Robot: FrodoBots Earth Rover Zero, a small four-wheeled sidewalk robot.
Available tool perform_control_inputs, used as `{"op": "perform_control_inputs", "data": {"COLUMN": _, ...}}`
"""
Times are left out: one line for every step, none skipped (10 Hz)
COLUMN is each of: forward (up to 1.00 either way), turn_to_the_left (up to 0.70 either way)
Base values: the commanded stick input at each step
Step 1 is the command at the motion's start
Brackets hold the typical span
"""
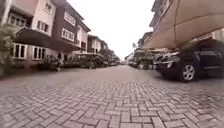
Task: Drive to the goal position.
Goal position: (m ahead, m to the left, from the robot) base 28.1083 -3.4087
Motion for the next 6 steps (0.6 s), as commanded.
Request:
{"op": "perform_control_inputs", "data": {"forward": 0.70, "turn_to_the_left": 0.00}}
{"op": "perform_control_inputs", "data": {"forward": 0.70, "turn_to_the_left": 0.00}}
{"op": "perform_control_inputs", "data": {"forward": 0.70, "turn_to_the_left": 0.00}}
{"op": "perform_control_inputs", "data": {"forward": 0.70, "turn_to_the_left": 0.00}}
{"op": "perform_control_inputs", "data": {"forward": 0.70, "turn_to_the_left": -0.21}}
{"op": "perform_control_inputs", "data": {"forward": 0.70, "turn_to_the_left": -0.35}}
